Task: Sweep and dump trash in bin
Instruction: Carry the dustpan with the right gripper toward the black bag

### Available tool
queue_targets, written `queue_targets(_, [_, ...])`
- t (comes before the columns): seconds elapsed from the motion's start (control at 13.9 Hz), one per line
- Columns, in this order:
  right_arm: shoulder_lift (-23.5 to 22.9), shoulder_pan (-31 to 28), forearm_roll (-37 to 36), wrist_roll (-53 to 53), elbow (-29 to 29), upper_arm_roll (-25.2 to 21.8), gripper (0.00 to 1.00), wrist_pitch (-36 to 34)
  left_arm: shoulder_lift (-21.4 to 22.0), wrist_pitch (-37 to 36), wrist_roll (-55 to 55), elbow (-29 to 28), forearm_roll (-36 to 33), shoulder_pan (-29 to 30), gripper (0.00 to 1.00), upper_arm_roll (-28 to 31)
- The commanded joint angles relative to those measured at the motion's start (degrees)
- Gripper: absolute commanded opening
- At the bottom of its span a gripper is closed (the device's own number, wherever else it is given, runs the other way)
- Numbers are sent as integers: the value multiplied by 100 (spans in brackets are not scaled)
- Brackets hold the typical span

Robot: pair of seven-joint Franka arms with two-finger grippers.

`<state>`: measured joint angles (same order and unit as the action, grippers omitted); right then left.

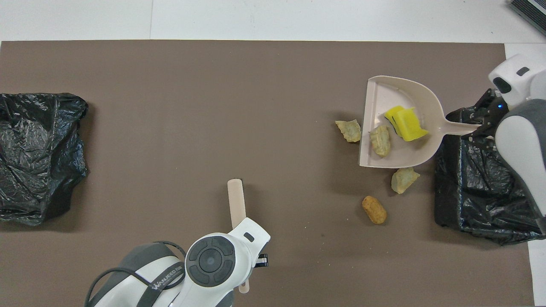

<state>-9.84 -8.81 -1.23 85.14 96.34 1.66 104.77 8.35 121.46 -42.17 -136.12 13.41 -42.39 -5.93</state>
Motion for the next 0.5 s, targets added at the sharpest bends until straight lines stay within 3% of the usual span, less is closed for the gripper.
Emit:
queue_targets(0.0, [70,-585,26,773,-19,63,0,-88,-149,378,146,-107,66,-182,0,101])
queue_targets(0.22, [122,-1332,-26,1784,-19,28,0,-18,-88,378,605,-257,83,-155,0,101])
queue_targets(0.43, [184,-1781,-876,2087,-1,2,0,0,-114,387,526,-345,205,-181,0,101])
